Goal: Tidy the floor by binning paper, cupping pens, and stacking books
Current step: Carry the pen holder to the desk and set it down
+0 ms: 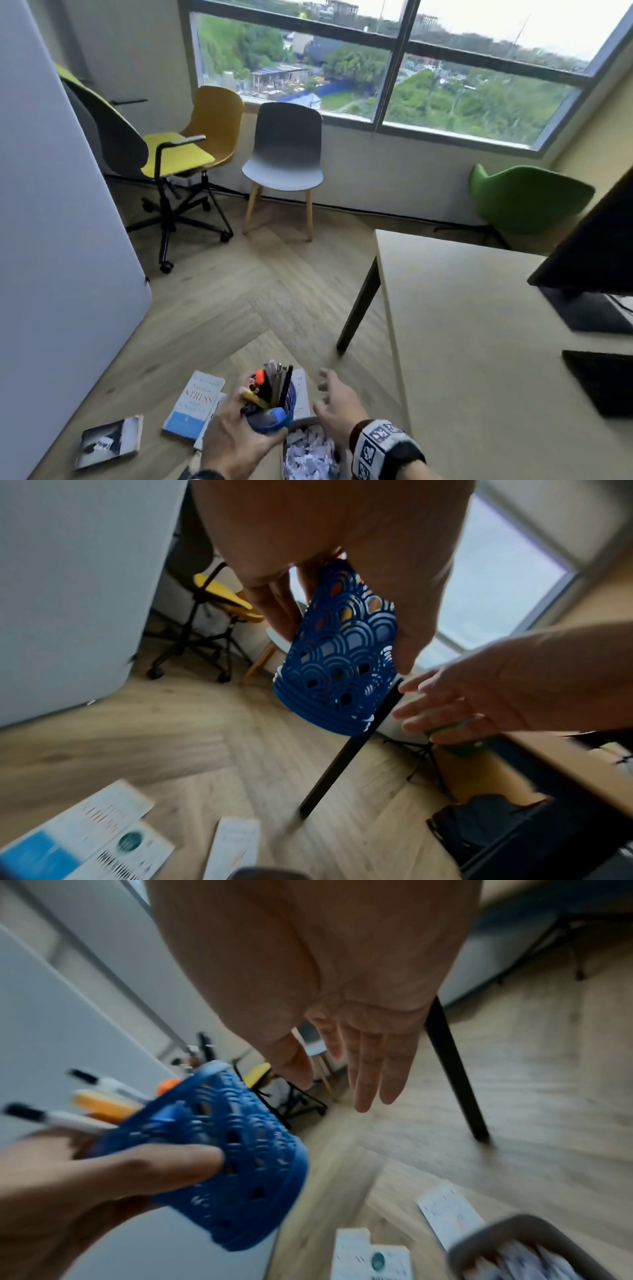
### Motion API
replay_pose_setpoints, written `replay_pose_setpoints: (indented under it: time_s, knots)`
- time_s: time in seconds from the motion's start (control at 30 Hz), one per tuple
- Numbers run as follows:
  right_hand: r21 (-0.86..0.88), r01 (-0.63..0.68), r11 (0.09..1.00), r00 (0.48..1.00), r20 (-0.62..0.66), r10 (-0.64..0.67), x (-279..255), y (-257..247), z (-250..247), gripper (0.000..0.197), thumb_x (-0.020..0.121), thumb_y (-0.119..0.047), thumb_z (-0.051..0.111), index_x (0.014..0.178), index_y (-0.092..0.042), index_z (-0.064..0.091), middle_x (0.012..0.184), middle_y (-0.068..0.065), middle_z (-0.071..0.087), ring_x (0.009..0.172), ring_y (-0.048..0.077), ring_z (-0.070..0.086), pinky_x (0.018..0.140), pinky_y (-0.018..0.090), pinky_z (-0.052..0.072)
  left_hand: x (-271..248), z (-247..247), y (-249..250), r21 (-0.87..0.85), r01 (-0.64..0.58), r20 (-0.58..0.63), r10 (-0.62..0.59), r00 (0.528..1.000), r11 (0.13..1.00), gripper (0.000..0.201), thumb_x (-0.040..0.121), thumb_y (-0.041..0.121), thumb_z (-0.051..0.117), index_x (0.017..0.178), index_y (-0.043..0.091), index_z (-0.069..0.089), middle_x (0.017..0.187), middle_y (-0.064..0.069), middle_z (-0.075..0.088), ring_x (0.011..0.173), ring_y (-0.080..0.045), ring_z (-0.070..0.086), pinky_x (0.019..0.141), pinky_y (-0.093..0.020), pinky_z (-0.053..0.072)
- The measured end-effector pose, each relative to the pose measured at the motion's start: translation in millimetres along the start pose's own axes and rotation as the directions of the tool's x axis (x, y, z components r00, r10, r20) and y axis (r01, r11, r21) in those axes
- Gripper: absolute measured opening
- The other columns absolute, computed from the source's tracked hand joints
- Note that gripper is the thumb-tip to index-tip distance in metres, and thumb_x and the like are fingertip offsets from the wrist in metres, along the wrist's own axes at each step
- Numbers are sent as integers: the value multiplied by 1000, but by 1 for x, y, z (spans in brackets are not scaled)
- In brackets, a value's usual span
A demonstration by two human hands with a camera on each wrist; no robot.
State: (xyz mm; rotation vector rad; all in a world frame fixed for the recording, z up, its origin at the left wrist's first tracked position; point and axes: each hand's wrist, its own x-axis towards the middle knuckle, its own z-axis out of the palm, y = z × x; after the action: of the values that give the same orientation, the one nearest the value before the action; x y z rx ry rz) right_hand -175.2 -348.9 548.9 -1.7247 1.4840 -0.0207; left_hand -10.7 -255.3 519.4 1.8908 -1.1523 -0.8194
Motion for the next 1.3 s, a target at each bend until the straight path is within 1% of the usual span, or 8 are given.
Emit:
replay_pose_setpoints:
  time_s: [0.1, 0.23, 0.5, 0.7, 0.83, 1.03, 1.17, 1.3]
  knots:
    - [-38, 135, 990, 988, -73, -138, -57, -37, -63, 56, 90, -11, 47, 143, -21, 36, 132, -1, 56, 114, 14, 57, 100, 25, 45, -8, -26, 81, -20, -128, 34, 129, 991, 992, 81, 39, 53, 85, 110, 41, 48, 88, 17, 67, 82, -3, 67, 69, -27, 55]
    - [-111, 250, 962, 946, -182, -267, -120, -51, -138, 40, 88, -15, 54, 127, -19, 51, 121, -1, 65, 96, 17, 62, 84, 25, 48, -6, -25, 172, 35, -343, 122, 337, 934, 939, 82, 46, 52, 87, 112, 40, 40, 83, 17, 68, 72, 2, 64, 61, -20, 52]
    - [-104, 100, 990, 950, -285, -126, -174, 12, -249, 40, 78, -21, 69, 117, -19, 58, 117, 1, 65, 93, 15, 59, 85, 26, 47, -8, 57, 279, -59, -582, 257, 576, 776, 811, 81, 40, 46, 87, 114, 37, 52, 99, 16, 60, 88, -11, 64, 78, -33, 55]
    - [-61, 2, 998, 958, -286, -20, -165, 105, -300, 38, 73, -32, 71, 109, -24, 63, 110, -4, 67, 97, 14, 60, 83, 26, 47, 3, 157, 319, -15, -633, 402, 584, 705, 774, 88, 42, 50, 84, 123, 34, 53, 106, 15, 54, 92, -10, 62, 84, -29, 53]
    - [-2, 31, 1000, 937, -348, -29, -137, 174, -328, 53, 67, -46, 64, 114, -22, 60, 112, -4, 67, 105, 13, 61, 94, 31, 48, 16, 230, 341, 38, -603, 399, 541, 740, 797, 92, 46, 54, 81, 130, 39, 48, 116, 21, 57, 98, -8, 61, 85, -25, 50]
    - [117, 67, 991, 911, -411, -14, -89, 258, -384, 39, 80, -18, 58, 118, -20, 55, 102, -2, 64, 85, 16, 59, 78, 25, 45, 40, 342, 383, 19, -431, 340, 400, 851, 902, 83, 45, 49, 82, 119, 35, 47, 97, 13, 68, 86, -13, 66, 75, -25, 53]
    - [195, 70, 978, 946, -323, -3, -64, 289, -410, 47, 78, -22, 54, 124, -28, 50, 108, 2, 68, 96, 21, 65, 83, 28, 50, 53, 393, 390, -54, -314, 298, 315, 901, 948, 81, 47, 31, 90, 117, 31, 49, 98, 10, 68, 87, -12, 66, 76, -23, 55]
    - [269, 81, 960, 974, -225, -20, -35, 310, -422, 60, 71, -20, 56, 129, -33, 47, 112, -3, 69, 103, 14, 65, 95, 32, 50, 64, 418, 387, -59, -256, 260, 262, 929, 965, 76, 50, 18, 91, 113, 29, 50, 95, 13, 64, 84, -2, 62, 69, -6, 46]
